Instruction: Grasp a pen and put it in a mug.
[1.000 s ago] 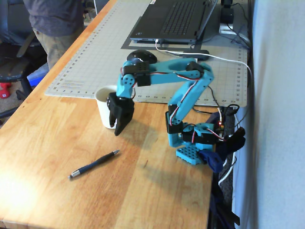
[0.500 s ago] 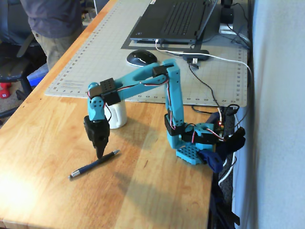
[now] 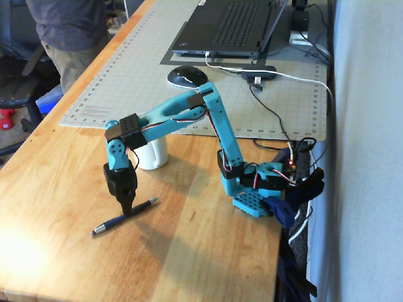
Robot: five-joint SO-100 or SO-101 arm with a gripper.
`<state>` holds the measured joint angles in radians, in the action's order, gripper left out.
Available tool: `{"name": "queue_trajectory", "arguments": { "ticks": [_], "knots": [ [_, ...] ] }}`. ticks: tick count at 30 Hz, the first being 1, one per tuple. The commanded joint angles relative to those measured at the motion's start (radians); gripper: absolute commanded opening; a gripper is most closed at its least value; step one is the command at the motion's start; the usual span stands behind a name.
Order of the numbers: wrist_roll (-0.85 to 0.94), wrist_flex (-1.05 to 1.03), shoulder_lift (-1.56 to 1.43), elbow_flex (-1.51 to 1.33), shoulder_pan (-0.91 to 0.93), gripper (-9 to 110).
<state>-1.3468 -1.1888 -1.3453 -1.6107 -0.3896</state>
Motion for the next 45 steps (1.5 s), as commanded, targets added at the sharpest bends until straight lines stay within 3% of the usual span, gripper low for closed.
{"name": "queue_trajectory", "arguments": {
  "ticks": [1, 25, 34, 45],
  "knots": [
    [0.003, 0.011, -0.015, 0.08, 0.041, 20],
    [-0.009, 0.011, 0.14, 0.08, 0.052, 19],
    [-0.003, 0.011, 0.13, 0.08, 0.052, 3],
    [-0.006, 0.011, 0.121, 0.064, 0.037, 0]
  ]
}}
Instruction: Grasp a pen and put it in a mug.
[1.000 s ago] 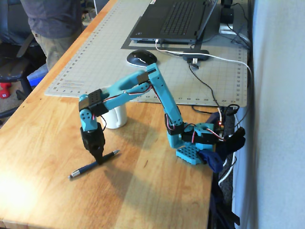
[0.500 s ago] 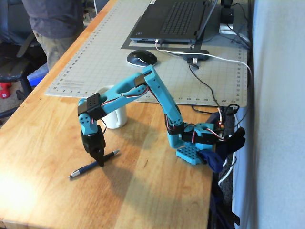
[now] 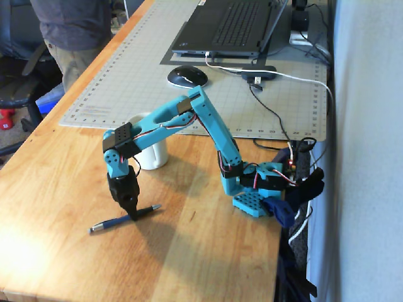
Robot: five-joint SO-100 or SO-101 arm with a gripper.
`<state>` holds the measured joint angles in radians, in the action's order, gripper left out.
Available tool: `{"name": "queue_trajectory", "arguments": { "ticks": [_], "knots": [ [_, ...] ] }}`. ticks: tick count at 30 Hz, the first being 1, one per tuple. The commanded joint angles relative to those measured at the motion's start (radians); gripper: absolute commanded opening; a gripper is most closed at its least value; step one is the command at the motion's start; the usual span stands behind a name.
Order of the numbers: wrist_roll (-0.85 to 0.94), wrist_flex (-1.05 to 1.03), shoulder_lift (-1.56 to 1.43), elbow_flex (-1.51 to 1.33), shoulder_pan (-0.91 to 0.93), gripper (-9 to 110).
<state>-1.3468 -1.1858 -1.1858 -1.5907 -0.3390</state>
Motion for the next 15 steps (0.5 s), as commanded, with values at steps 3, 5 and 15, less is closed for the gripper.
{"name": "queue_trajectory", "arguments": {
  "ticks": [3, 5, 15],
  "knots": [
    [-0.009, 0.005, -0.103, 0.04, -0.038, 0],
    [-0.009, 0.005, -0.161, 0.04, -0.063, 0],
    [-0.011, 0.086, -0.449, 0.043, -0.084, 0]
  ]
}}
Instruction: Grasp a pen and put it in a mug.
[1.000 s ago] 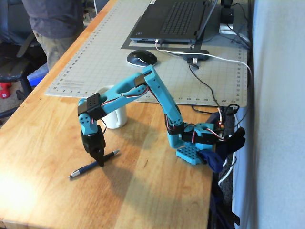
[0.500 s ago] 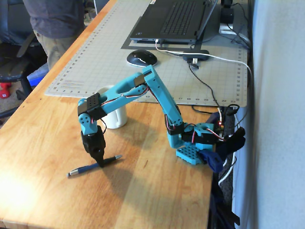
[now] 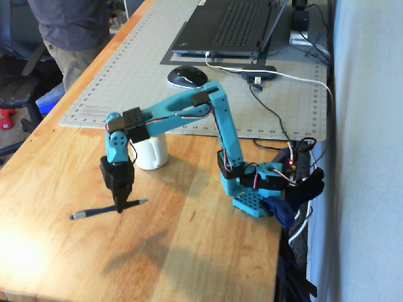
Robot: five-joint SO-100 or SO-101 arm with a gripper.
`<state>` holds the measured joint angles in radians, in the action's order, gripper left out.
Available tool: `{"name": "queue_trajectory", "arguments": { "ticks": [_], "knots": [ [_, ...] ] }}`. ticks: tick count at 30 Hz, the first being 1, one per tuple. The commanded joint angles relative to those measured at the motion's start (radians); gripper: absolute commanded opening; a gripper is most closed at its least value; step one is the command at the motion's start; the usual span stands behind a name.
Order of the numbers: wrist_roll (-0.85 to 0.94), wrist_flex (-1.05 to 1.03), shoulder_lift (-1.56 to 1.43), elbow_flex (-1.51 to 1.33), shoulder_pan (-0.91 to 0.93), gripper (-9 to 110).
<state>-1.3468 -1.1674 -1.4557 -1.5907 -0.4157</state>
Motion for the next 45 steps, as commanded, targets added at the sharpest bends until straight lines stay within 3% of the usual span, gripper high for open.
{"name": "queue_trajectory", "arguments": {
  "ticks": [1, 13, 23, 32, 45],
  "knots": [
    [-0.011, 0.114, -0.204, 0.038, -0.005, 0],
    [0.003, 0.831, -0.529, -0.299, 0.089, 0],
    [0.005, 1.22, -0.931, -0.706, 0.385, 0],
    [0.005, 1.339, -1.173, -1.031, 0.618, 0],
    [0.005, 1.339, -1.422, -1.336, 0.729, 0]
  ]
}}
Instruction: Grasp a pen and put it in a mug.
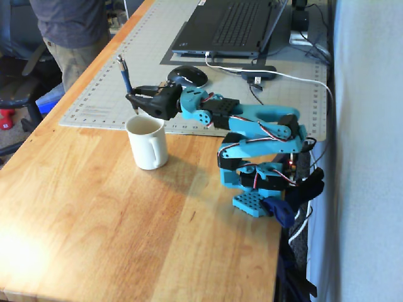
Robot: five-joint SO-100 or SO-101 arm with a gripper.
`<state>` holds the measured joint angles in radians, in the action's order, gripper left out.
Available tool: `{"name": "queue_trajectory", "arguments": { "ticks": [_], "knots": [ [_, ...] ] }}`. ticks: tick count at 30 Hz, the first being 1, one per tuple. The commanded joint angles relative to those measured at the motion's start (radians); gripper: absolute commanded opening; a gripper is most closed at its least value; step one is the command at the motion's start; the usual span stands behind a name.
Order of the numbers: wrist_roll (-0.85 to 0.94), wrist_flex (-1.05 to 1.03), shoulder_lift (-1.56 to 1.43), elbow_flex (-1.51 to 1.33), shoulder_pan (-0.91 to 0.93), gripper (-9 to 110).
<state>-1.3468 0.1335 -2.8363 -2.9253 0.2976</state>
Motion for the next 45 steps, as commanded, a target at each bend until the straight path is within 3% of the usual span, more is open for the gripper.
{"name": "queue_trajectory", "arguments": {
  "ticks": [1, 16, 25, 34, 38, 45],
  "knots": [
    [0.005, 0.038, -0.041, -0.018, 0.017, 0],
    [0.005, 0.028, -0.041, -0.123, 0.075, 1],
    [0.005, 0.032, -0.055, -0.109, 0.077, 16],
    [0.02, 0.029, -0.048, 0.014, 0.06, 8],
    [0.163, 0.021, -0.038, 0.081, 0.011, 7],
    [0.661, 0.021, -0.038, 0.078, -0.091, 6]
  ]
}}
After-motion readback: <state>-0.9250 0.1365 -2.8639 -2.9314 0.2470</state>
